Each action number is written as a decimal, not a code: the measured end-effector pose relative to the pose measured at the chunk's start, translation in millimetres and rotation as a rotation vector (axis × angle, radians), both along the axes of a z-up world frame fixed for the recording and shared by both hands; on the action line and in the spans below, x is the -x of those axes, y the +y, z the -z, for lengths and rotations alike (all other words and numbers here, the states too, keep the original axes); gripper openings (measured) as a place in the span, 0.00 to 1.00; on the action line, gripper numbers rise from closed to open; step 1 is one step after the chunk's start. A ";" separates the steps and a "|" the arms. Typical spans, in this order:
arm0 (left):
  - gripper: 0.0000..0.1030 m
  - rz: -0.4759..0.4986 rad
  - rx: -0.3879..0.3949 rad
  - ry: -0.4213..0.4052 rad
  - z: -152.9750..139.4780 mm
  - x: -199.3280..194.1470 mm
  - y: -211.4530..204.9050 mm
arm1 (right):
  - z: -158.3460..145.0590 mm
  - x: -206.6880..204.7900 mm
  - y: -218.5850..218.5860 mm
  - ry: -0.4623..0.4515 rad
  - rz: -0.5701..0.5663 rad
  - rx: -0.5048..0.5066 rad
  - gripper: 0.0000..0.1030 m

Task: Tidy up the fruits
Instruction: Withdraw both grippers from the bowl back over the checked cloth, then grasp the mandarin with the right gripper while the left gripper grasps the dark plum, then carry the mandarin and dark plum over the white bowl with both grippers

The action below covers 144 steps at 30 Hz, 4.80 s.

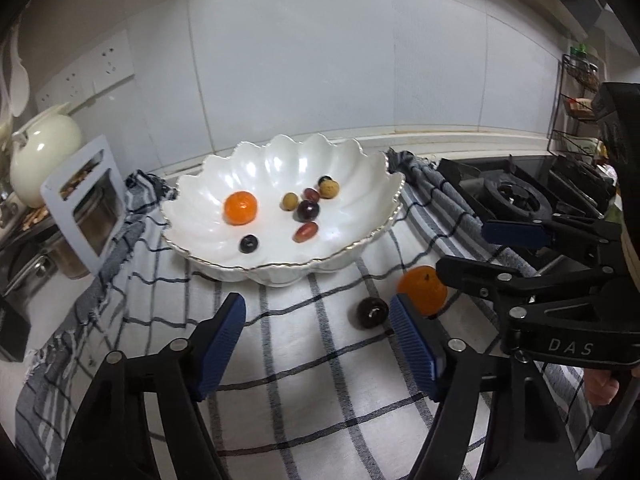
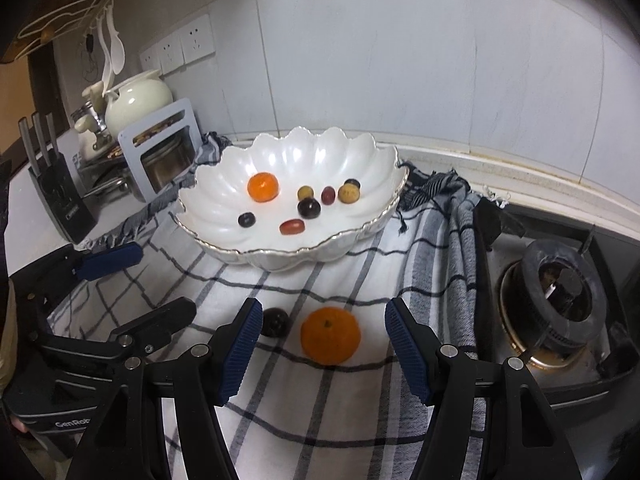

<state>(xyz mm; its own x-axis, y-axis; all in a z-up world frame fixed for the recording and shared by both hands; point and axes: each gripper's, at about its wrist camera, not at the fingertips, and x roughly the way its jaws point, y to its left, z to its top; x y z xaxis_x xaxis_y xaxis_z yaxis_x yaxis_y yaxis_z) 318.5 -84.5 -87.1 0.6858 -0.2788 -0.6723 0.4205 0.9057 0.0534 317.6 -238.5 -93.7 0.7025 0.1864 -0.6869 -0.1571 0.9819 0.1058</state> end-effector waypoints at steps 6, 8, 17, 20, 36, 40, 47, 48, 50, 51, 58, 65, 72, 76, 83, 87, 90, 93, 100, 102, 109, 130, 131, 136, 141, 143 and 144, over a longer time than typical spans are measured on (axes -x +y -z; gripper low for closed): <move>0.59 0.065 -0.008 0.022 13.8 -4.9 -7.1 | 13.8 -6.5 0.0 0.041 0.005 0.004 0.63; 0.58 0.081 -0.013 0.023 17.1 -5.9 -9.3 | 18.2 -8.3 -0.4 0.052 0.010 0.006 0.62; 0.45 0.196 -0.031 0.050 36.2 -14.3 -20.8 | 31.9 -19.8 -0.2 0.089 -0.011 -0.015 0.61; 0.44 0.231 -0.048 0.045 41.0 -15.0 -25.5 | 35.3 -22.4 2.2 0.099 -0.024 -0.020 0.57; 0.32 0.264 -0.046 0.110 63.0 -36.8 -39.0 | 56.3 -38.9 -3.6 0.172 -0.023 -0.071 0.50; 0.28 0.273 -0.036 0.122 64.2 -38.8 -40.9 | 62.4 -41.7 -8.1 0.189 -0.015 -0.113 0.47; 0.27 0.256 -0.019 0.128 64.8 -39.1 -39.6 | 64.2 -40.8 -10.7 0.187 -0.007 -0.142 0.46; 0.27 0.244 -0.023 0.125 64.2 -37.6 -38.9 | 64.0 -40.3 -10.8 0.185 -0.007 -0.142 0.46; 0.27 0.225 -0.020 0.119 62.5 -35.3 -36.8 | 64.0 -38.9 -12.6 0.185 -0.002 -0.149 0.46; 0.27 0.214 -0.015 0.123 61.4 -34.2 -35.2 | 64.0 -38.2 -13.9 0.185 0.001 -0.154 0.46; 0.27 0.132 0.022 0.119 48.8 -22.8 -23.3 | 59.5 -31.8 -13.8 0.174 -0.003 -0.162 0.46; 0.27 0.060 0.058 0.104 35.0 -13.4 -12.9 | 48.6 -25.7 -9.0 0.146 -0.015 -0.140 0.46; 0.27 -0.012 0.102 0.062 15.4 -6.1 -0.3 | 30.6 -16.9 -3.3 0.098 -0.025 -0.096 0.46; 0.27 -0.047 0.119 0.019 1.8 0.4 6.9 | 19.3 -11.4 -5.1 0.072 -0.019 -0.087 0.46; 0.27 -0.066 0.145 -0.032 -19.0 8.7 12.6 | -6.5 1.3 -3.0 0.008 -0.025 -0.072 0.46; 0.27 -0.078 0.159 -0.067 -31.8 13.3 15.2 | -22.2 6.3 -1.8 -0.034 -0.025 -0.065 0.46; 0.27 -0.088 0.156 -0.098 -41.5 17.0 16.8 | -32.3 7.7 -0.5 -0.060 -0.021 -0.054 0.46; 0.27 -0.099 0.158 -0.123 -50.3 18.4 19.6 | -41.4 6.9 0.1 -0.084 -0.017 -0.049 0.46; 0.27 -0.116 0.163 -0.173 -65.5 16.1 25.6 | -59.2 3.2 5.6 -0.140 -0.020 -0.042 0.46; 0.27 -0.120 0.160 -0.188 -69.6 13.5 26.6 | -63.6 1.1 7.6 -0.156 -0.023 -0.038 0.46; 0.27 -0.135 0.154 -0.238 -84.0 3.8 29.6 | -75.7 -7.4 13.3 -0.201 -0.027 -0.029 0.46; 0.27 -0.128 0.164 -0.135 -77.2 -66.6 26.4 | -61.3 -76.4 19.3 -0.132 -0.004 -0.012 0.46; 0.27 -0.129 0.166 -0.127 -76.2 -70.6 26.4 | -59.3 -80.5 19.7 -0.127 -0.001 -0.004 0.46; 0.27 -0.136 0.154 -0.075 -67.5 -94.2 25.0 | -50.5 -101.5 17.3 -0.092 0.013 0.010 0.46; 0.27 -0.122 0.138 0.000 -54.6 -119.6 21.1 | -41.4 -125.8 15.0 -0.046 0.018 0.022 0.46; 0.27 -0.118 0.134 0.026 -48.5 -128.9 19.0 | -36.9 -134.2 14.9 -0.027 0.017 0.026 0.46; 0.27 -0.118 0.132 0.038 -45.8 -133.0 18.2 | -34.3 -138.2 15.0 -0.013 0.016 0.031 0.46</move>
